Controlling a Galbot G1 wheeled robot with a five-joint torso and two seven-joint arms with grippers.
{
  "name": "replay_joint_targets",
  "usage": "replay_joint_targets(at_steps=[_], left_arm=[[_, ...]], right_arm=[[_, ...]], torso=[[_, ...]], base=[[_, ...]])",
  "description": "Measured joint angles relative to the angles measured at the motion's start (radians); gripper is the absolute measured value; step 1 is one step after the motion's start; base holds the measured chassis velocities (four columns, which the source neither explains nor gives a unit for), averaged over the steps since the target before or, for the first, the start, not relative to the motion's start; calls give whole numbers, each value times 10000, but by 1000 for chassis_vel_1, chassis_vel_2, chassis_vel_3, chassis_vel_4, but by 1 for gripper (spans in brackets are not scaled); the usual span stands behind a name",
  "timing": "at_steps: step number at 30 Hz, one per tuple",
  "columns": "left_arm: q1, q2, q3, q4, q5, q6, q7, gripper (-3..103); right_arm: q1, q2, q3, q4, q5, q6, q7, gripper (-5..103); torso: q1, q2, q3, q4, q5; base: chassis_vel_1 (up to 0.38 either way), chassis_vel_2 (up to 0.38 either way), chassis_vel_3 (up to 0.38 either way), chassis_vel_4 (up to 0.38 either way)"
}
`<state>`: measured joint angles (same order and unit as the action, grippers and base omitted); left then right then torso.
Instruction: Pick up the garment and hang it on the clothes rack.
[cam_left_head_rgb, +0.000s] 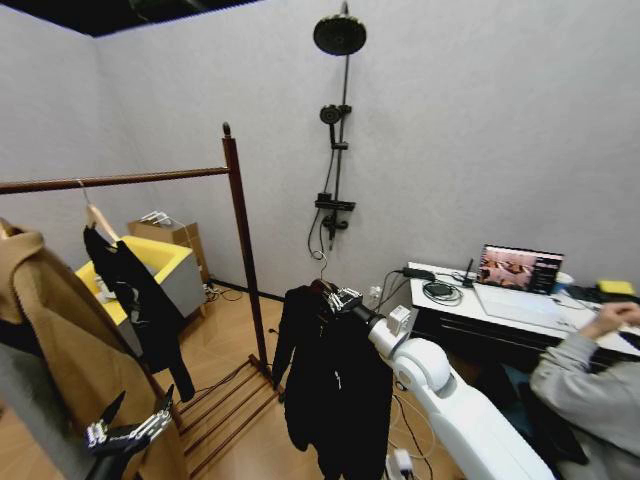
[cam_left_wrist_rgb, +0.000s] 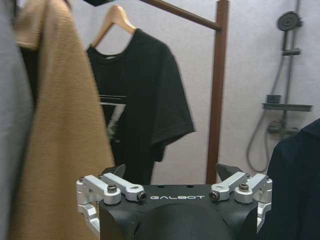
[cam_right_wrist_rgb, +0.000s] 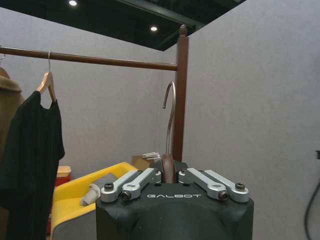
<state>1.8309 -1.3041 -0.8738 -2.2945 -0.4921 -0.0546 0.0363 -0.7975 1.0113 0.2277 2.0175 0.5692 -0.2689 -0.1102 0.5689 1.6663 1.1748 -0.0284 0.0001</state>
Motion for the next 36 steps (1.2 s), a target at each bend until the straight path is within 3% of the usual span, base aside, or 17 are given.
replay_joint_targets(at_steps=[22,36], left_arm=[[0,0,0,0,0,1,-2,100],[0,0,0,0,0,1,-1,100]], right_arm=[[186,135,-72,-277,-141,-110,38,9],[191,241,-39,-443,-186,0,141,9]], torso=[[1,0,1,3,2],[-3,3,-1,1,-1]], base=[[54,207,204,42],[64,112,100,66]])
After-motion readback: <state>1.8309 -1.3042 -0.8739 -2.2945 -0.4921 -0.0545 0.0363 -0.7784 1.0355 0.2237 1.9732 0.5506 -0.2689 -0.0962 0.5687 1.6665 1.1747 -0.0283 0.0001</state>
